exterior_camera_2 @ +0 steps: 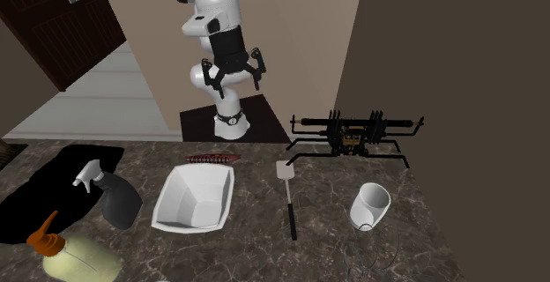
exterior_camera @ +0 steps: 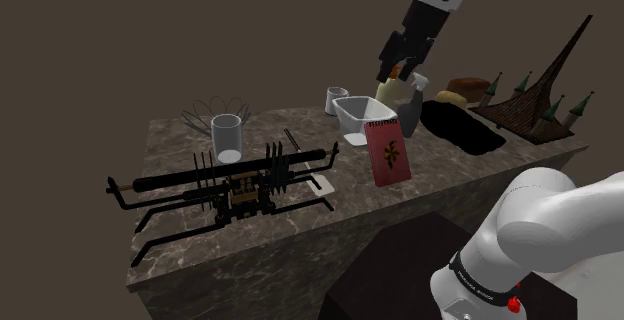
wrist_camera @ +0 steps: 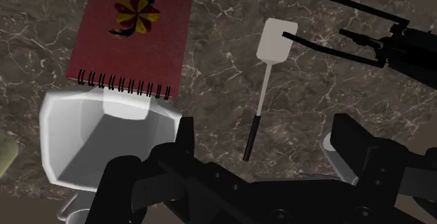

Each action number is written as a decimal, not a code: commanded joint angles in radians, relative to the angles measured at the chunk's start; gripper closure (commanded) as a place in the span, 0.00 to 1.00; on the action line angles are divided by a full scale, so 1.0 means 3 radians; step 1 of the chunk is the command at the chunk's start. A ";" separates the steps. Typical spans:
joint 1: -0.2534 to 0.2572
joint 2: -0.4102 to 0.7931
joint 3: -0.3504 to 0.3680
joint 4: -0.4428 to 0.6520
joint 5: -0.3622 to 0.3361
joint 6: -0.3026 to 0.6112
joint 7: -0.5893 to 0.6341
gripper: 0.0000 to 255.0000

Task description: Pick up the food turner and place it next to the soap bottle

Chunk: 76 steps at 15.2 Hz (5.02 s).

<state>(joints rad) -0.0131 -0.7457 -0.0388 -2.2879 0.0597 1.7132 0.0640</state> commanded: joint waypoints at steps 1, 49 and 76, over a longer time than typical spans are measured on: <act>0.0000 0.0000 0.0000 0.0000 0.0000 0.0000 0.0000 0.00; -0.0324 0.2399 0.1056 -0.0463 -0.0860 0.2954 0.1960 1.00; -0.0255 0.1750 0.0995 0.0113 -0.0425 0.1773 0.1554 1.00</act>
<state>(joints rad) -0.0905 -0.2153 0.2601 -2.2617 -0.0702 2.2584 0.5322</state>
